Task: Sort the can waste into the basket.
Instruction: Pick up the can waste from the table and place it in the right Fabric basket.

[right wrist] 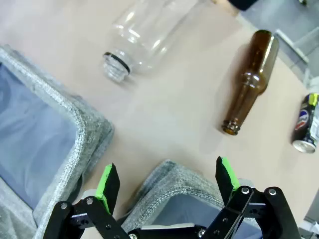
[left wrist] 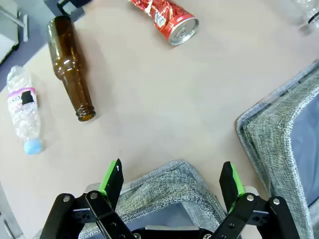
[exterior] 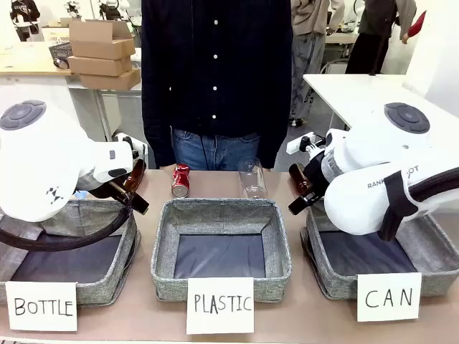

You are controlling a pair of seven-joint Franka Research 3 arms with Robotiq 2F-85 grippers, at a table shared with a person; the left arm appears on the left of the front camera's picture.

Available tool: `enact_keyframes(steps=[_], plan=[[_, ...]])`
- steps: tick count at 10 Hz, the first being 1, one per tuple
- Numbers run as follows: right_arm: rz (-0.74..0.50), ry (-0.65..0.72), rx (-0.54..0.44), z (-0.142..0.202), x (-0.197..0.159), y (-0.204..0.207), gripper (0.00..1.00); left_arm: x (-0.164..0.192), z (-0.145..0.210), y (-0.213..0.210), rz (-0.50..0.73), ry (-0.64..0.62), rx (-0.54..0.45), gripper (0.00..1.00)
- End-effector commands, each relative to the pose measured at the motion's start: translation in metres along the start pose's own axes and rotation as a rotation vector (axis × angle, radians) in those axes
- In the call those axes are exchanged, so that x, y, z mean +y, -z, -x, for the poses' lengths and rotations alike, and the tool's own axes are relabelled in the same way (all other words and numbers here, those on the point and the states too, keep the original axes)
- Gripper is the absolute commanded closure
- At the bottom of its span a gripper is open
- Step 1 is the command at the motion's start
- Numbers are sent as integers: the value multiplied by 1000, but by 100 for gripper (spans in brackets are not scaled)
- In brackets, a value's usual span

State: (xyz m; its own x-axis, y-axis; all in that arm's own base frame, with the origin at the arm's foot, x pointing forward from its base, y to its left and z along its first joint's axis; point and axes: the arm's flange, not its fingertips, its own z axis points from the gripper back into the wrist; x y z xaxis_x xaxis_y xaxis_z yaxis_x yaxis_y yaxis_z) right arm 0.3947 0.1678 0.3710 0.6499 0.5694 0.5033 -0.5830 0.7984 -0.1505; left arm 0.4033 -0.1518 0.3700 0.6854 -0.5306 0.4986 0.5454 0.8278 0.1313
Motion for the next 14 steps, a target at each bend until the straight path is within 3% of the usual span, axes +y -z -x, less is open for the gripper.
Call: enact_keyframes(steps=[1, 12, 13, 14], plan=[[0, 0, 0, 0, 0, 0, 0, 0, 0, 0, 0, 0, 0, 0], [0, 0, 0, 0, 0, 0, 0, 0, 0, 0, 0, 0, 0, 0], [-74, -90, -15, -5, 0, -24, 0, -9, -15, -31, 49, -1, -60, 0], [-44, -65, -37, -16, 3, -61, 0, -17, -26, -74, 53, -24, -56, 0]])
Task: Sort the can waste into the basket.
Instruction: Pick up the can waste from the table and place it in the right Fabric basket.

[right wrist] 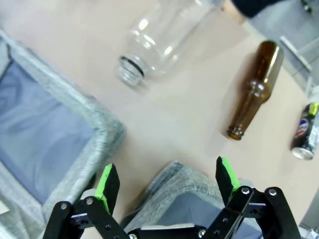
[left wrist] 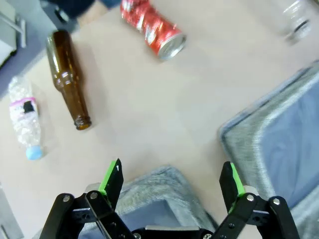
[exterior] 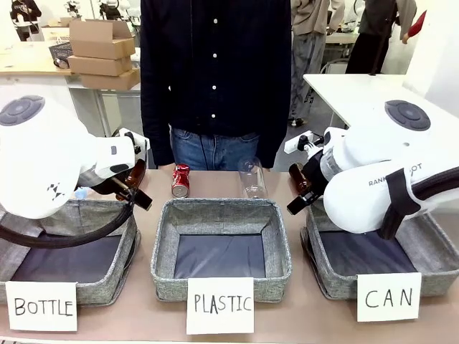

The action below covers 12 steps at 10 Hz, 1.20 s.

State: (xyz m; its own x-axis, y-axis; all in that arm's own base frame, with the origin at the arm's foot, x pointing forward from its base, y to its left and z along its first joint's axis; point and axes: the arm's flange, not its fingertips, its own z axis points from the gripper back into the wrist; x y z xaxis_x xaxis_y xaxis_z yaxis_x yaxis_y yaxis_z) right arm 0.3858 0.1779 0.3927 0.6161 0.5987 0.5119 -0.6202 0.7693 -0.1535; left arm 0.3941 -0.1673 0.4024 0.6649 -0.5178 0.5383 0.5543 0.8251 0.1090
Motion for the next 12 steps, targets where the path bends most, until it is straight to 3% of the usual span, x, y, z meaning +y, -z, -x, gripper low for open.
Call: enact_keyframes(steps=[1, 3, 4, 5, 6, 7, 8, 9, 10, 11, 12], plan=[[-5, -15, -33, -11, 0, -87, 0, -17, -16, -97, 42, -30, -29, 0], [74, -44, -79, 2, 17, -145, 0, -32, 2, -161, -56, 0, -83, 0], [145, -9, -129, 19, 21, -158, 0, -39, 18, -166, -49, 25, -99, 0], [31, -30, -71, -18, 6, -113, 0, -27, -22, -130, -2, 6, -79, 0], [66, -33, -110, -17, 9, -150, 0, -27, -22, -130, -2, 6, -79, 0], [3, -26, -94, -15, 8, -146, 0, -34, -16, -173, -26, 20, -103, 0], [-64, 56, -180, -5, 0, -155, 0, -24, -10, -177, 164, 29, -131, 0], [-236, 209, -333, 14, -21, -173, 0, -2, 1, -191, 377, -7, -161, 0], [-501, 410, -442, 35, -45, -189, 0, 29, 17, -203, 582, -130, -182, 0], [-675, 580, -494, 51, -62, -198, 0, 51, 28, -206, 676, -242, -212, 0], [-743, 706, -509, 64, -74, -201, 0, 68, 39, -203, 756, -343, -266, 0]])
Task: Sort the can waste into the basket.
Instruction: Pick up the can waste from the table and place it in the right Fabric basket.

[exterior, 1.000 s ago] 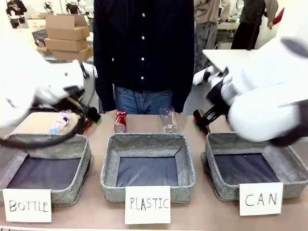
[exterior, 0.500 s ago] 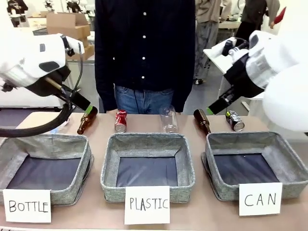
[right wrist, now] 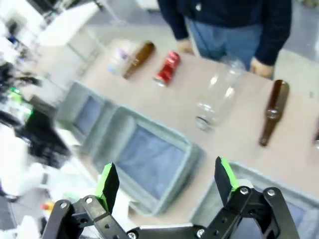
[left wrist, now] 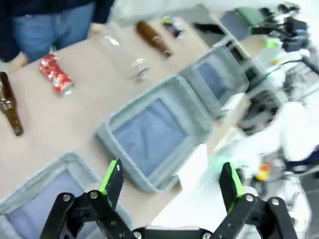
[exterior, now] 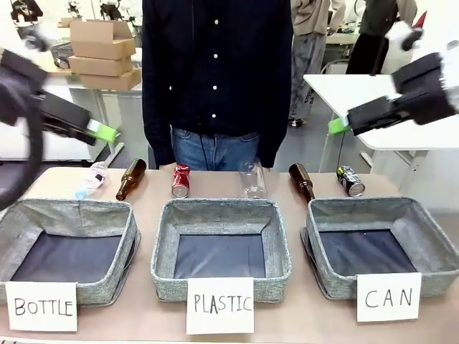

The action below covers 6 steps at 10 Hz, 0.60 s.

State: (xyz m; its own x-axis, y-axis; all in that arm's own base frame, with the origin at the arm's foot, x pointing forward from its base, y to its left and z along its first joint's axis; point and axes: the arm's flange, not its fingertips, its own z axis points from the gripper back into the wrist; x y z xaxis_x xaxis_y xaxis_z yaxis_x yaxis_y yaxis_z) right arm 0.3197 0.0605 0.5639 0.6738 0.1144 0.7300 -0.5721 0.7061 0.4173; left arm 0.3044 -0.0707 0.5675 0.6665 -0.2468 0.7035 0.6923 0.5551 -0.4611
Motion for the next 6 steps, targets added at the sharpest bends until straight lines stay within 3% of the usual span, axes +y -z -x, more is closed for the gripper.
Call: enact_keyframes(steps=[1, 2, 4, 5, 6], plan=[[-318, 365, -196, 43, -18, -24, 0, 37, 23, -20, 158, -261, -116, 0], [-303, 421, -222, 48, -27, -29, 0, 59, 29, -14, 212, -367, -176, 0], [-181, 522, -241, 49, -40, -30, 0, 91, 26, 3, 246, -469, -190, 0], [-280, 363, -172, 8, -42, -48, 0, 104, 14, 16, 158, -554, -146, 0], [-280, 363, -172, 8, -42, -48, 0, 88, 31, -24, 257, -445, -199, 0]])
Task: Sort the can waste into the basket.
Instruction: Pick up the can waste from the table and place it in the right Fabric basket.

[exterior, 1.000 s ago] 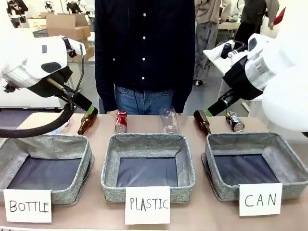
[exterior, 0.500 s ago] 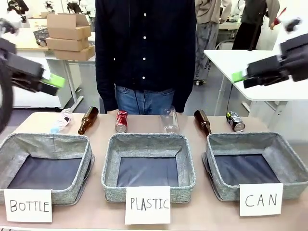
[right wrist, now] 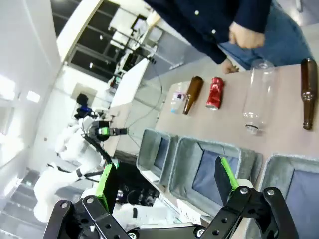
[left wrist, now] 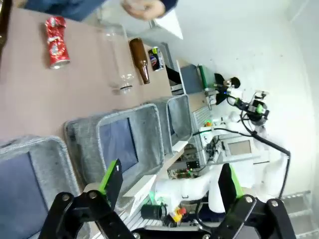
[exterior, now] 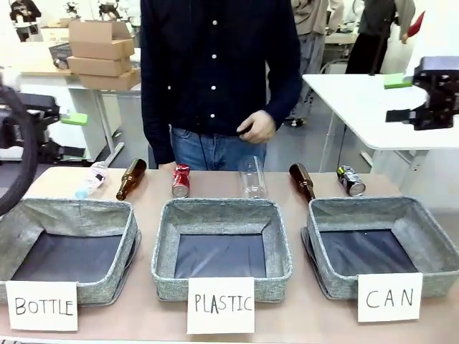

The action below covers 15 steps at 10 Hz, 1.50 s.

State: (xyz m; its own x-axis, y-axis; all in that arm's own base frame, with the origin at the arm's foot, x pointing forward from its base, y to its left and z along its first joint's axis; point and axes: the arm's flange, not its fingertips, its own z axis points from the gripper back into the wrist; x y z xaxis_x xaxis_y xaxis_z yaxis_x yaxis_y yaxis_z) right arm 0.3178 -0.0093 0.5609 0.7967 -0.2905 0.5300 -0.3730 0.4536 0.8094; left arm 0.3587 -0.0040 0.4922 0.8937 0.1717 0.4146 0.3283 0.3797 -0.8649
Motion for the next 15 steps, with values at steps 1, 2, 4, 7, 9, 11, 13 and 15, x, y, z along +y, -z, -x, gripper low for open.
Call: enact_keyframes(steps=[1, 2, 4, 7, 9, 11, 13, 15], plan=[[-13, -70, 24, 0, 8, 2, 0, -26, 6, -22, 44, 87, 4, 0], [-13, -70, 24, 0, 8, 2, 0, -26, 6, -22, 44, 87, 4, 0], [-13, -70, 24, 0, 8, 2, 0, -26, 6, -22, 44, 87, 4, 0], [-13, -70, 24, 0, 8, 2, 0, -26, 6, -22, 44, 87, 4, 0], [-13, -70, 24, 0, 8, 2, 0, -26, 6, -22, 44, 87, 4, 0], [212, -85, 175, -2, 11, 13, 0, -26, 6, -22, 44, 87, 4, 0], [74, -53, 79, 7, 7, 4, 0, -26, 6, -22, 44, 87, 4, 0], [74, -53, 79, 7, 7, 4, 0, -60, -4, -33, -431, 263, 167, 0]])
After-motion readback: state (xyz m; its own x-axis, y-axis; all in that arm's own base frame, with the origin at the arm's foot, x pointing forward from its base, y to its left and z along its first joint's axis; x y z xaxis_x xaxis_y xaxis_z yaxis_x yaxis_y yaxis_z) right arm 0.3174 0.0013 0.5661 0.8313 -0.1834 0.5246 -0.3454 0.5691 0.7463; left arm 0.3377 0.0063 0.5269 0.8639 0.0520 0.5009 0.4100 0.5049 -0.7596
